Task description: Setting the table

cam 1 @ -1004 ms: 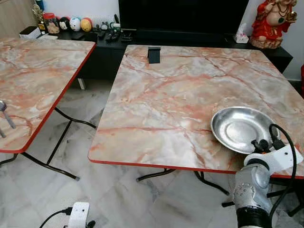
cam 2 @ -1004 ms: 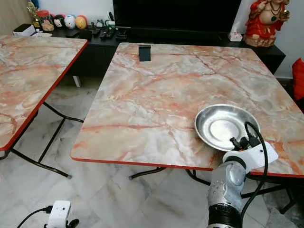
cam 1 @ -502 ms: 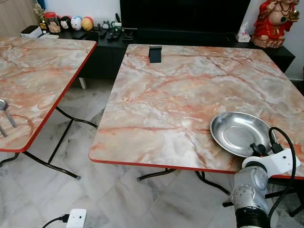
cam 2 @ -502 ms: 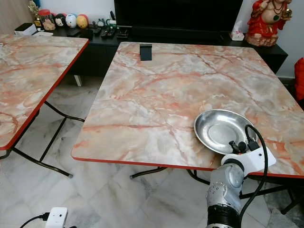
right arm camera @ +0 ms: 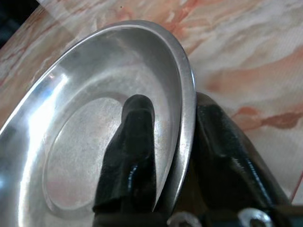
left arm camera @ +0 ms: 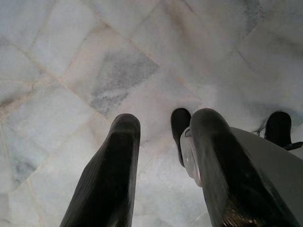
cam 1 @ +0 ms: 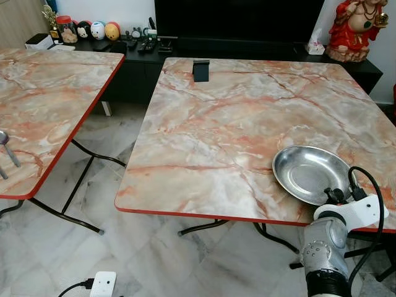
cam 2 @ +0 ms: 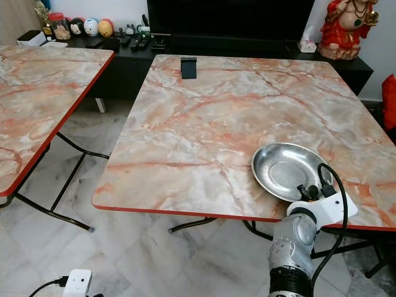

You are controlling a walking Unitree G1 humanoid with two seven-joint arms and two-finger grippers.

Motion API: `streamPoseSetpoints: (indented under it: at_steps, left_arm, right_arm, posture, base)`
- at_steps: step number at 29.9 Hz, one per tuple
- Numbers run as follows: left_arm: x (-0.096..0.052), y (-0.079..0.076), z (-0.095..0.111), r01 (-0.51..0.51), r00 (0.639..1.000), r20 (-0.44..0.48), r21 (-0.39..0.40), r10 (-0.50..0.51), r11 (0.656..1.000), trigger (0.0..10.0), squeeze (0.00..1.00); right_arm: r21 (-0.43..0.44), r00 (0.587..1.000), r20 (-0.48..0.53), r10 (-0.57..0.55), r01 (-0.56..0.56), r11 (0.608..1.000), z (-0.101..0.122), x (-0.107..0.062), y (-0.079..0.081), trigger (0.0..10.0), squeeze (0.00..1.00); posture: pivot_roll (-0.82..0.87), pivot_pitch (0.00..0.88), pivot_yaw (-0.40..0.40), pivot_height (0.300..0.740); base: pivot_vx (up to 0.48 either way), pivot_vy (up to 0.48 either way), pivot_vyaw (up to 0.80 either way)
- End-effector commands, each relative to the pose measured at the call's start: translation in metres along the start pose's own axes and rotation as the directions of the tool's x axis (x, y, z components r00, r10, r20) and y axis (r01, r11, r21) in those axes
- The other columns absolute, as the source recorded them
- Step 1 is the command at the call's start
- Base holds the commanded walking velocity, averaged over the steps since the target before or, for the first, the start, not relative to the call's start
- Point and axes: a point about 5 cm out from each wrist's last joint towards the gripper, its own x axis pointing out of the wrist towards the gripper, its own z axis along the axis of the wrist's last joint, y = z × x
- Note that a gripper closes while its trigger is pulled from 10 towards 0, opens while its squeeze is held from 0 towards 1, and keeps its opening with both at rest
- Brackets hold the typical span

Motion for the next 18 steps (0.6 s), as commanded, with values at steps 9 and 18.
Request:
streamPoseSetpoints:
  at_steps: [9, 18]
  left_arm:
    - [0.001, 0.007, 0.004, -0.012, 1.0, -0.014, 0.009, 0.012, 1.0, 10.0, 0.0]
    - [-0.006, 0.023, -0.013, -0.032, 0.999, -0.042, 0.001, 0.032, 0.999, 10.0, 0.0]
  right_arm:
    - [0.008, 1.0, -0.006, 0.003, -0.003, 1.0, 0.0, 0.002, 0.001, 10.0, 0.85]
    - [0.0, 1.0, -0.006, 0.006, -0.006, 1.0, 0.0, 0.002, 0.002, 10.0, 0.1]
  posture:
    - [-0.04, 0.0, -0.039, 0.74]
    - [-0.04, 0.0, -0.04, 0.74]
  base:
    - [0.0, 0.0, 0.0]
    - [0.0, 0.0, 0.0]
